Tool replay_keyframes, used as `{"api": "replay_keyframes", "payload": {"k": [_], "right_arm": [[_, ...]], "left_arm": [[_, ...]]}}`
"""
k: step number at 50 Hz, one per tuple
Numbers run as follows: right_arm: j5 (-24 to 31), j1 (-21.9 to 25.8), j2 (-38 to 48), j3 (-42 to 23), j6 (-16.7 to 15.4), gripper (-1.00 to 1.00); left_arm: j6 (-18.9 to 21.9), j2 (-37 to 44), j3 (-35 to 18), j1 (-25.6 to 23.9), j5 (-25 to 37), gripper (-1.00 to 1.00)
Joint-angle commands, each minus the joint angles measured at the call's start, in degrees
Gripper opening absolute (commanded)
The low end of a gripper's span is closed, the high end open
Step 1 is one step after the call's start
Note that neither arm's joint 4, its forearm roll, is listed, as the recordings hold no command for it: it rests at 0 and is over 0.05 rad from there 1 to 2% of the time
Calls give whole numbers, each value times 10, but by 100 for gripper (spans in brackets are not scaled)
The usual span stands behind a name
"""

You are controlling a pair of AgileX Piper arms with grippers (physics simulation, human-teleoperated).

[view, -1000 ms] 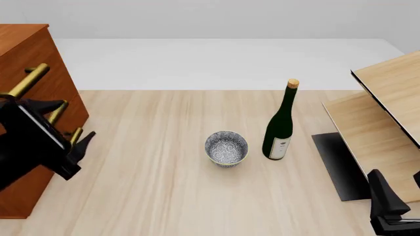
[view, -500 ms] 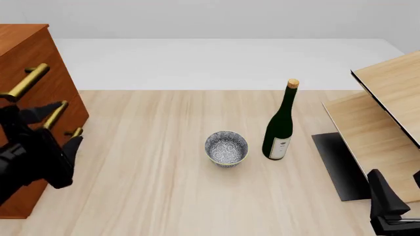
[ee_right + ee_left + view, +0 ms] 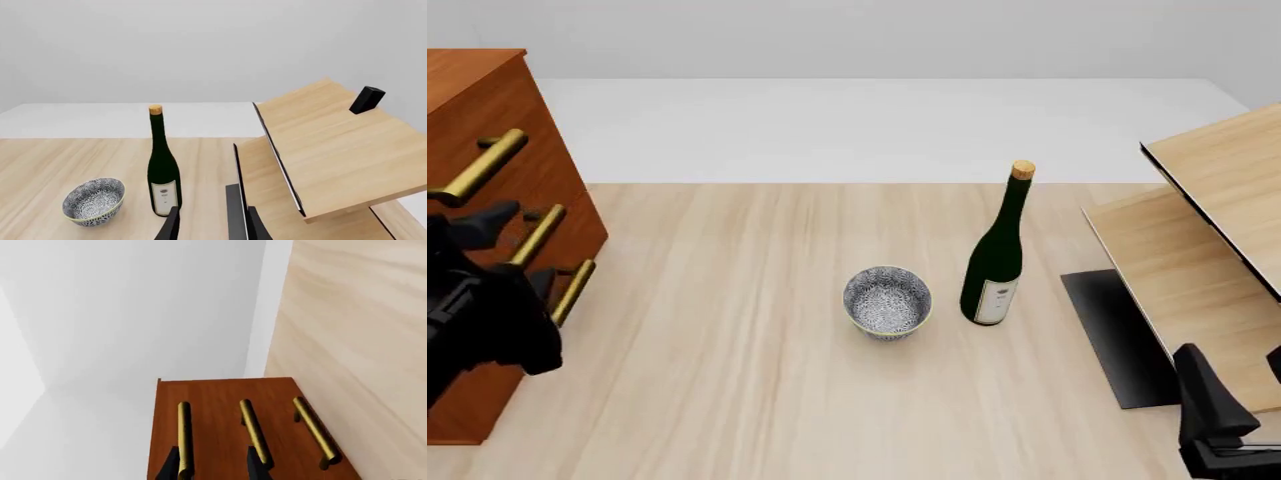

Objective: Close the bottom drawer of the cabinet and open the top drawer.

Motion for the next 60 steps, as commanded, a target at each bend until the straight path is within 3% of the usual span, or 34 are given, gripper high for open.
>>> {"api": "replay_keyframes", "payload": {"k": [1,17,38,60], "right_arm": [[-3,0,2,0,-2,100],[-1,1,0,0,-5,100],[4,4,-8,1,-10,100],[0,5,-7,1,-19,100]], "left_arm": [[22,35,-4,30,-43,100],[29,66,-33,73,-71,100],[-1,78,-72,101,-47,100],[2,137,-92,123,-83,100]]}}
